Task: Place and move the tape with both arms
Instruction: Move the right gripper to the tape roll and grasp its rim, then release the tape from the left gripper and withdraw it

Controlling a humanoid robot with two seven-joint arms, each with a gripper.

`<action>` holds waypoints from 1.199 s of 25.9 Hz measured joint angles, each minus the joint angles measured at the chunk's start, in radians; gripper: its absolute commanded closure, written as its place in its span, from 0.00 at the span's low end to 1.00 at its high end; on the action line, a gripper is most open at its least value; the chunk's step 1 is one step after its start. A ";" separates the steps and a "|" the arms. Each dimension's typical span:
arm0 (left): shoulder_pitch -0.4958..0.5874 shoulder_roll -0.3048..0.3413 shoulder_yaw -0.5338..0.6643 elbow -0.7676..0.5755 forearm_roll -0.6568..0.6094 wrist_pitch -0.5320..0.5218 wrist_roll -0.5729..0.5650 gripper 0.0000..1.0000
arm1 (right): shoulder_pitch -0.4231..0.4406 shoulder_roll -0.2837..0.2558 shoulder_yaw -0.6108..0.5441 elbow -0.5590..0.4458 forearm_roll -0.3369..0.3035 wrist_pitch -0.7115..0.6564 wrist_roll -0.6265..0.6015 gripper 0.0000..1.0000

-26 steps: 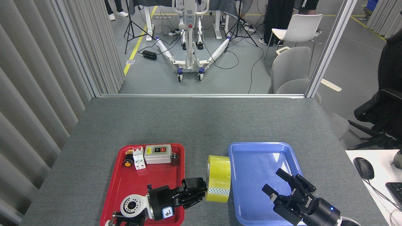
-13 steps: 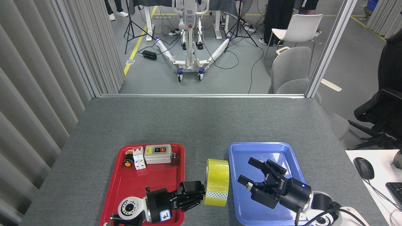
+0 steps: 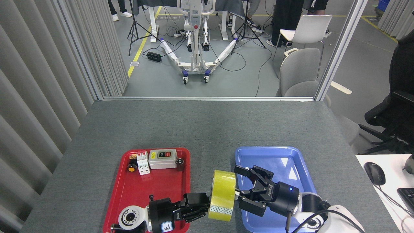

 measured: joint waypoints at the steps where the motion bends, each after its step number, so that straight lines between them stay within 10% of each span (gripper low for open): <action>1: 0.000 0.000 0.000 0.000 0.000 0.000 0.000 1.00 | -0.004 0.001 0.011 0.000 0.002 0.000 0.000 0.13; 18: 0.011 0.009 0.023 -0.001 0.000 -0.017 -0.011 1.00 | -0.025 0.010 0.066 -0.002 0.024 -0.001 0.004 0.64; 31: 0.016 0.017 0.035 0.002 0.000 -0.023 -0.013 1.00 | -0.018 0.003 0.068 0.000 0.024 -0.001 -0.007 0.68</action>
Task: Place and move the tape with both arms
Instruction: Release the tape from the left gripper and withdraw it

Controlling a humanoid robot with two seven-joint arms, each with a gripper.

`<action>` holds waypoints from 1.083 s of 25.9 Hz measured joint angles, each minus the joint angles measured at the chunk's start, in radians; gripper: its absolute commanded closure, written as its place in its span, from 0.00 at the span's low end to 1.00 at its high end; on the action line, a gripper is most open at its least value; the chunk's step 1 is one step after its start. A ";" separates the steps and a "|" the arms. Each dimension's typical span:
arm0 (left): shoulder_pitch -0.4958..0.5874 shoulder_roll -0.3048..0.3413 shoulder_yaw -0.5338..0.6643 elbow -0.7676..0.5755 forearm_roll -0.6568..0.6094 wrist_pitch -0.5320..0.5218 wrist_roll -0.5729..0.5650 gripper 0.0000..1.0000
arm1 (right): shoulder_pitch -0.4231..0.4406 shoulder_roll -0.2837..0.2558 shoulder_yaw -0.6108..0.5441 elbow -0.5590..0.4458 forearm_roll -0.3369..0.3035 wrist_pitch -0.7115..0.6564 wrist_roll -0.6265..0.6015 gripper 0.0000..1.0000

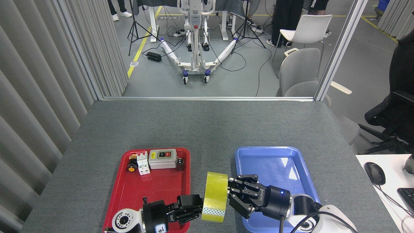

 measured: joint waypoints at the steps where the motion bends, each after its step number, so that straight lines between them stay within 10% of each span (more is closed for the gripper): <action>1: 0.000 0.001 0.001 0.000 0.000 0.000 -0.001 1.00 | 0.001 0.000 0.000 0.000 0.000 0.000 -0.001 0.69; 15: 0.000 0.003 0.017 0.013 -0.011 -0.003 -0.009 1.00 | 0.003 0.006 0.000 0.002 0.001 0.004 0.008 0.69; 24: 0.000 0.010 0.054 0.030 -0.059 -0.091 0.031 0.10 | 0.002 0.009 -0.001 0.003 0.001 0.006 0.017 0.69; 28: 0.000 0.012 0.071 0.035 -0.086 -0.110 0.050 0.04 | 0.000 0.015 -0.001 0.003 0.002 0.004 0.010 0.71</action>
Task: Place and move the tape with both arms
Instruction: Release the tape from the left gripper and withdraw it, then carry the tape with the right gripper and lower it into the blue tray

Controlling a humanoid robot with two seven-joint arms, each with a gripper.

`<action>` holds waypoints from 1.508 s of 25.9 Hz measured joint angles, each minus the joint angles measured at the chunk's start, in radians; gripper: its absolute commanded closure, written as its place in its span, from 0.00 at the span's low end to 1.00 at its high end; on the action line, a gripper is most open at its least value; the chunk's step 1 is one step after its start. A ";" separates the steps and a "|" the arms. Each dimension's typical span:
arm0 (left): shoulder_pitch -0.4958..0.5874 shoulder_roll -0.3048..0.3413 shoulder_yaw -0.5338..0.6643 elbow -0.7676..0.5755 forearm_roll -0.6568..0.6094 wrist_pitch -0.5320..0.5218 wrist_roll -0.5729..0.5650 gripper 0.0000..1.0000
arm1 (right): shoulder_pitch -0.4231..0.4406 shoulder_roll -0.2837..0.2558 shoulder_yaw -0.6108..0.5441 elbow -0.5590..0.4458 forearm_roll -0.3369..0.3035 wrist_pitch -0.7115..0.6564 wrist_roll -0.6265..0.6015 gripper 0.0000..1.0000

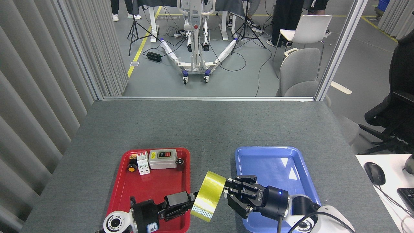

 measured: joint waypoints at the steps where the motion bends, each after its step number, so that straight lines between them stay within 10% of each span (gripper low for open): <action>1: 0.000 0.001 0.003 0.000 -0.002 -0.002 0.003 0.04 | 0.000 0.003 0.000 0.000 0.001 -0.002 -0.002 0.71; 18: 0.024 0.002 0.081 0.001 -0.121 -0.052 0.170 0.03 | 0.003 0.014 -0.008 -0.004 0.001 -0.003 -0.007 0.71; 23: 0.041 -0.003 0.113 -0.023 -0.328 -0.057 0.497 0.03 | 0.041 0.019 -0.083 -0.030 -0.005 -0.003 -0.007 0.71; 31: 0.072 -0.011 0.049 -0.040 -0.821 -0.076 1.179 0.00 | 0.208 0.138 -0.540 -0.070 -0.004 -0.003 0.106 0.73; 39: 0.118 -0.007 -0.021 -0.073 -1.371 -0.070 1.322 0.00 | 0.170 0.197 -0.725 -0.078 0.056 0.408 0.441 0.75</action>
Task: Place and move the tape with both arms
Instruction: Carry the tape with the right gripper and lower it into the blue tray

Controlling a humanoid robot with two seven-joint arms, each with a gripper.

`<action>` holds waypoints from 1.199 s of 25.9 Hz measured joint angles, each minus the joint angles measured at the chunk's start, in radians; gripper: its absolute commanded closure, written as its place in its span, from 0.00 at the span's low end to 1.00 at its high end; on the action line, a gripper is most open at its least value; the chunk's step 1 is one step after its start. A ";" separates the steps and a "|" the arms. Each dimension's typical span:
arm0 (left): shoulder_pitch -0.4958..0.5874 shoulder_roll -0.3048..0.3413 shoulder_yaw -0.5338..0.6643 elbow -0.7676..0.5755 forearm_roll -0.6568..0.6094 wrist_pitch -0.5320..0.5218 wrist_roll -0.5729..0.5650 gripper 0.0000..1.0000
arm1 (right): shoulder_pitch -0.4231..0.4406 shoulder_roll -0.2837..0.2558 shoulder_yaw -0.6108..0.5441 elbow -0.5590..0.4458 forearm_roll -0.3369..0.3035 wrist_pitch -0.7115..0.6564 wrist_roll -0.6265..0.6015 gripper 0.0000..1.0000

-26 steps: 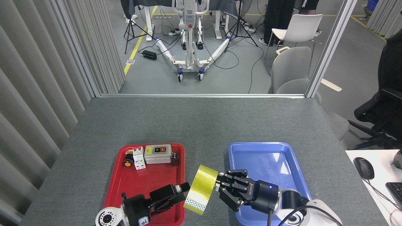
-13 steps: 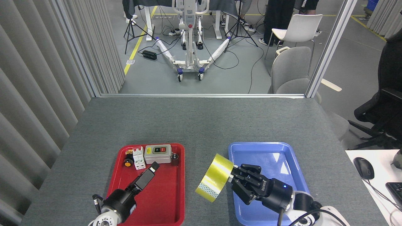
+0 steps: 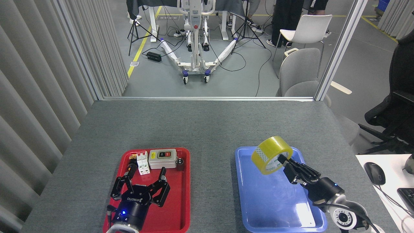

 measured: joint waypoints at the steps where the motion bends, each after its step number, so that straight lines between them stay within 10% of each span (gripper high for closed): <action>1: 0.004 0.001 -0.002 -0.002 -0.042 0.000 0.003 0.00 | -0.013 -0.016 0.005 0.003 0.016 0.063 0.026 0.75; 14: 0.034 0.002 0.004 -0.003 -0.009 0.015 -0.048 0.00 | -0.105 -0.273 0.414 0.032 -0.038 0.605 0.256 0.75; 31: 0.087 0.010 0.037 -0.042 0.093 0.081 -0.037 0.00 | -0.244 -0.252 0.509 0.277 -0.108 0.671 0.270 0.62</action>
